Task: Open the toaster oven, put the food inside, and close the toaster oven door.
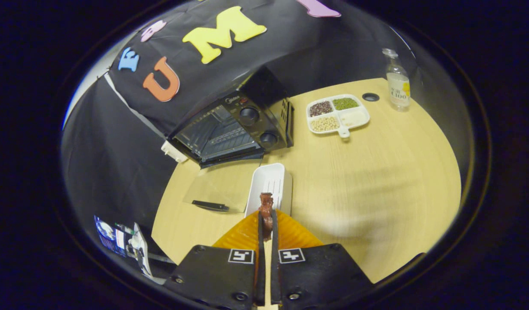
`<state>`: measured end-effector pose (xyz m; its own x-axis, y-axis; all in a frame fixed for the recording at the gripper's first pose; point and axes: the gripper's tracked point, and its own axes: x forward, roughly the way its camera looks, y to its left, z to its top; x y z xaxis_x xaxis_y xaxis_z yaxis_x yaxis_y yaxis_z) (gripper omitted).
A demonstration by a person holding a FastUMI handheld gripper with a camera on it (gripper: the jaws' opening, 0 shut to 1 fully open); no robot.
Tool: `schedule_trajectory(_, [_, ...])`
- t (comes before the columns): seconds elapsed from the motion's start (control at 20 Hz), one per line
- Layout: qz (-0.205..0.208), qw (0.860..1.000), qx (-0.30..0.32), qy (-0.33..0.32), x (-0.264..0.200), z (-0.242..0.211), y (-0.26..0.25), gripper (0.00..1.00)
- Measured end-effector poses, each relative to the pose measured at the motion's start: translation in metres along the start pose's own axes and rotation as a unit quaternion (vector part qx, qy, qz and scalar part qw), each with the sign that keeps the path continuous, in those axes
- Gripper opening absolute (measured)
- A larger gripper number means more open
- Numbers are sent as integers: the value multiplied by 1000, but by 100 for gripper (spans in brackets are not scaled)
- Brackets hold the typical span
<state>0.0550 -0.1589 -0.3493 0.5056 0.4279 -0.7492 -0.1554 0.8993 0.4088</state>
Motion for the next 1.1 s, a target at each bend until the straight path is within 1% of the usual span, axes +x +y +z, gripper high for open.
schedule_trajectory(0.1, [-12, 1000, -21, -18, -10, 7, 7, 8])
schedule_trajectory(0.2, [-39, 997, -61, -34, -22, 12, 14, 8])
schedule_trajectory(0.35, [-61, 992, -103, -48, -31, 18, 31, 7])
schedule_trajectory(0.5, [-87, 983, -145, -69, -35, 22, 52, 7])
schedule_trajectory(0.65, [-113, 969, -202, -87, -25, 24, 81, 8])
schedule_trajectory(0.85, [-112, 957, -248, -104, -1, 18, 130, 8])
schedule_trajectory(1.1, [-94, 954, -243, -149, 34, 18, 177, 8])
